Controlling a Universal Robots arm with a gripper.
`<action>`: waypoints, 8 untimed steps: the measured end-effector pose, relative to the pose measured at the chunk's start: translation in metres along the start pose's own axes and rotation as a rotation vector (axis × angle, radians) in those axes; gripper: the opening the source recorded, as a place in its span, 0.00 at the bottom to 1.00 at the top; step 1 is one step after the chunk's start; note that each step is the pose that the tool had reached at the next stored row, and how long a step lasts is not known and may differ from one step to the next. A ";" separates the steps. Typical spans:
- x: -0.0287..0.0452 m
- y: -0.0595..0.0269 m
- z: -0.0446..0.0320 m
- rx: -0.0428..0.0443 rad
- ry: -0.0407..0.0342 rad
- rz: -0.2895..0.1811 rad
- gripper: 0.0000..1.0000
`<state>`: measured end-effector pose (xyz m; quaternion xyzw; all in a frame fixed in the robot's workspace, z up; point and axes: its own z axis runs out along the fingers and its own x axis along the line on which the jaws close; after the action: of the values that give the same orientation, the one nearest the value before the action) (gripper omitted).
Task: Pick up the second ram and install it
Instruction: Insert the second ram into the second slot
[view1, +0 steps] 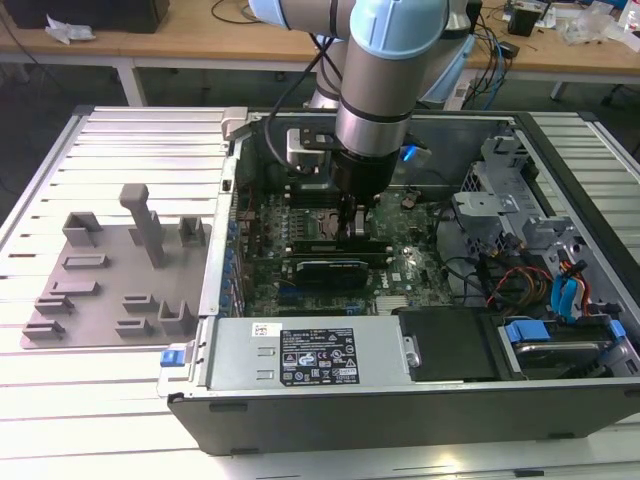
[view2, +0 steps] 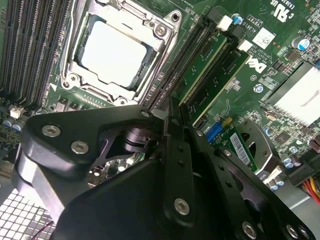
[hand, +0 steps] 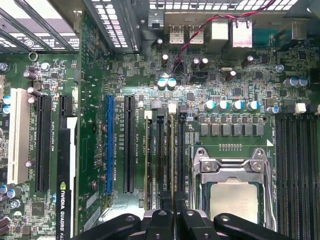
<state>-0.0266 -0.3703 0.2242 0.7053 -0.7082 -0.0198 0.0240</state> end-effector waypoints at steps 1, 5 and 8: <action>0.0000 0.0000 0.0000 0.0001 0.0002 0.000 0.10; 0.0000 0.0000 0.0000 0.0001 0.0015 0.000 0.18; -0.0001 0.0001 -0.0022 0.0001 0.0016 0.000 0.18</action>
<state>-0.0266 -0.3702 0.2263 0.7055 -0.7081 -0.0191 0.0246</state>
